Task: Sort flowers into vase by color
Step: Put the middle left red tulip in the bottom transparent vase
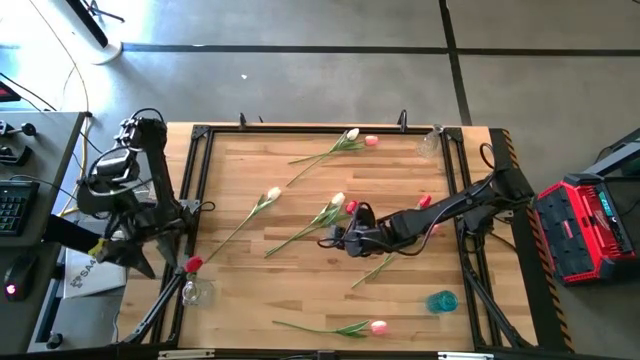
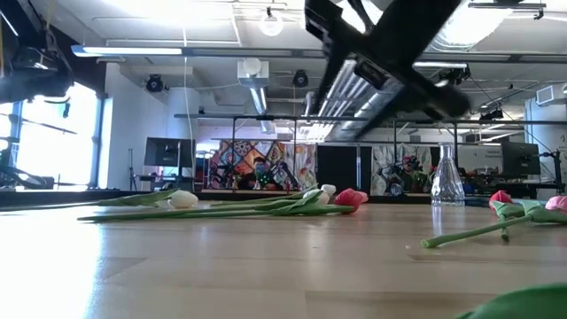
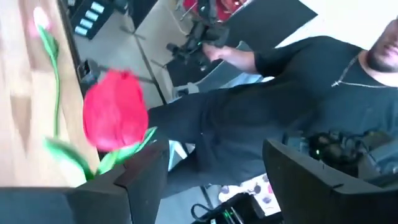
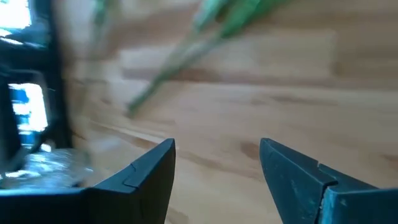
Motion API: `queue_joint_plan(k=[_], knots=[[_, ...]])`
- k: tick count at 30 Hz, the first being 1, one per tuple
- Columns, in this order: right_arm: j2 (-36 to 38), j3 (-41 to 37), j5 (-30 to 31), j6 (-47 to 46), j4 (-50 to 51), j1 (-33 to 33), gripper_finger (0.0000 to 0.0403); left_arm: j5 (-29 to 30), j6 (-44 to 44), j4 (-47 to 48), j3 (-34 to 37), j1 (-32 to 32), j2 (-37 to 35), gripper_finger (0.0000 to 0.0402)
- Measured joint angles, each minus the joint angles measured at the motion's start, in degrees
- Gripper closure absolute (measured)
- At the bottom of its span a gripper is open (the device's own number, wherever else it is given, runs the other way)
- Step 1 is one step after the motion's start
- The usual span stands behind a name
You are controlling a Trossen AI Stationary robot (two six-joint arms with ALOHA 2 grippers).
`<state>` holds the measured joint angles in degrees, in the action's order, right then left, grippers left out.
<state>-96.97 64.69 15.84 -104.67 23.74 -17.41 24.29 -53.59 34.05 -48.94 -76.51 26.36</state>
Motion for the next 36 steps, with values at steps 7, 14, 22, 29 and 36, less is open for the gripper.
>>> queue_joint_plan(k=[7,14,22,29,36], knots=[[0.8,2.1,-6.0,-3.6,14.0,-1.0,0.0178,15.6,9.3,4.2,-5.0,0.1,-0.9,0.0168],[1.0,8.5,-7.9,-8.7,43.5,-1.3,0.0178,39.9,13.8,6.5,-7.0,0.1,-1.4,0.0168],[1.0,4.8,-10.4,-8.7,53.4,3.4,0.0206,47.7,7.9,17.4,-7.1,1.5,-1.4,0.0176],[1.1,3.0,-11.0,-2.1,53.8,9.5,0.0218,42.8,4.2,22.8,-5.2,4.7,-0.8,0.0202],[1.1,2.9,-9.8,8.8,56.7,18.2,0.0217,36.5,1.2,22.7,-1.2,7.5,0.6,0.0216]])
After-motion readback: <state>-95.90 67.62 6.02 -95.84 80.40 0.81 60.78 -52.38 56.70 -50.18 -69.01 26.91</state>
